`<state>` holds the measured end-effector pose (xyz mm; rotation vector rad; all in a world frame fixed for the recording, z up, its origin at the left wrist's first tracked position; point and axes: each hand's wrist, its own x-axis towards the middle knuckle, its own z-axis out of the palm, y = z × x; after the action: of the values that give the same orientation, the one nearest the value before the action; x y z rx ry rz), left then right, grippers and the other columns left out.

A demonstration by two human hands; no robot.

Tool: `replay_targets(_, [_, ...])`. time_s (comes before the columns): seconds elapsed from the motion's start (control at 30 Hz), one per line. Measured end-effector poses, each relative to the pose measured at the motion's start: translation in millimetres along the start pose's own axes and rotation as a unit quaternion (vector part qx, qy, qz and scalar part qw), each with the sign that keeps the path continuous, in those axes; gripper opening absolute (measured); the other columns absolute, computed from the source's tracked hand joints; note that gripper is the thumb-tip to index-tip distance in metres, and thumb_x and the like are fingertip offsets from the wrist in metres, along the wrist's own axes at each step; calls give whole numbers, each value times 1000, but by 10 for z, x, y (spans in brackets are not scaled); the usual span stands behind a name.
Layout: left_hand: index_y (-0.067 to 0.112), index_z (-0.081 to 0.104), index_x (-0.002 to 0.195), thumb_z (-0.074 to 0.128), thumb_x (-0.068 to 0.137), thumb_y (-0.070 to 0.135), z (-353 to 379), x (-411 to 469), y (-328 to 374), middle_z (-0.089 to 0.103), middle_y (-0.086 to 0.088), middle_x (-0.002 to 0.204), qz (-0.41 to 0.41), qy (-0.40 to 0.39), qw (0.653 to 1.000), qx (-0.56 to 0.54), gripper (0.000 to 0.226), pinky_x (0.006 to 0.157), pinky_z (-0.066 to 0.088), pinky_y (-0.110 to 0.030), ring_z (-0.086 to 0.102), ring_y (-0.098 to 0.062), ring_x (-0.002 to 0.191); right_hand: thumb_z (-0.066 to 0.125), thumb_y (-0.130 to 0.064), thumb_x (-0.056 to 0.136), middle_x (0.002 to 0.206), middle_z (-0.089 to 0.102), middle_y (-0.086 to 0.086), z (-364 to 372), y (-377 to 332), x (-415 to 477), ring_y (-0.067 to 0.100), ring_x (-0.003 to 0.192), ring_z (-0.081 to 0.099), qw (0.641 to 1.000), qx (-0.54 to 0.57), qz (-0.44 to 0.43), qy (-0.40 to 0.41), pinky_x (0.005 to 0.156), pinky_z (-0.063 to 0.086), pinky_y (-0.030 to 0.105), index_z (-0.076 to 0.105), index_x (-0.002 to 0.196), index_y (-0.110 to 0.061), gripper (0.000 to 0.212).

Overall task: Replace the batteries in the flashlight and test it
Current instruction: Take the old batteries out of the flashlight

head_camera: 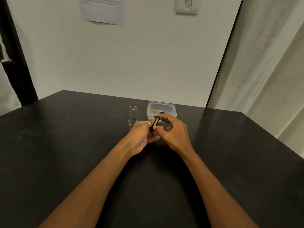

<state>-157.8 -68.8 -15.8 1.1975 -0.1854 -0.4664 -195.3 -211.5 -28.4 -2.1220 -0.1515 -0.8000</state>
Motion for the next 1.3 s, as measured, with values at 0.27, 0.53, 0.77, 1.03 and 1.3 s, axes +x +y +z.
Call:
replay_targets(0.27, [-1,67,120,49,107,30,7,-14,18,77,-9,86,-6,5,1000,-5,38,60,59,-26,71,-17,80,76,-22,84,103,57,-39,3,6,-21,-24,100,56,999,-40,-31,16,75,44,-1,71,122,-23,38])
replay_targets(0.53, [2,70,114,50,107,29,12,-21,13,78,-9,85,-1,2,1000,0,35,60,59,-25,75,-17,82,76,-31,86,120,73,-6,-25,-13,-45,-1,107,59,994,-96,-56,13,83,49,15,70,123,-21,39])
replay_targets(0.77, [2,69,114,50,107,27,-1,-26,11,77,-8,83,0,2,1000,-8,32,61,59,-26,76,-15,79,77,-37,87,125,70,1,-93,-75,-9,15,119,61,986,-150,-67,-21,94,55,33,59,138,-15,58])
replay_targets(1.03, [2,68,107,48,108,25,4,-1,-5,75,-7,76,6,-5,1000,4,30,67,61,-29,75,-16,73,74,-37,89,124,69,5,-95,-129,-41,20,120,59,977,-195,-85,-37,94,53,35,54,141,-14,60])
replay_targets(1.3, [0,67,109,47,108,26,-12,1,-6,72,-9,78,-3,-18,1000,11,33,68,62,-31,73,-18,73,74,-30,86,107,70,5,-93,-168,-62,23,110,59,971,-210,-108,-32,81,53,35,53,132,-13,53])
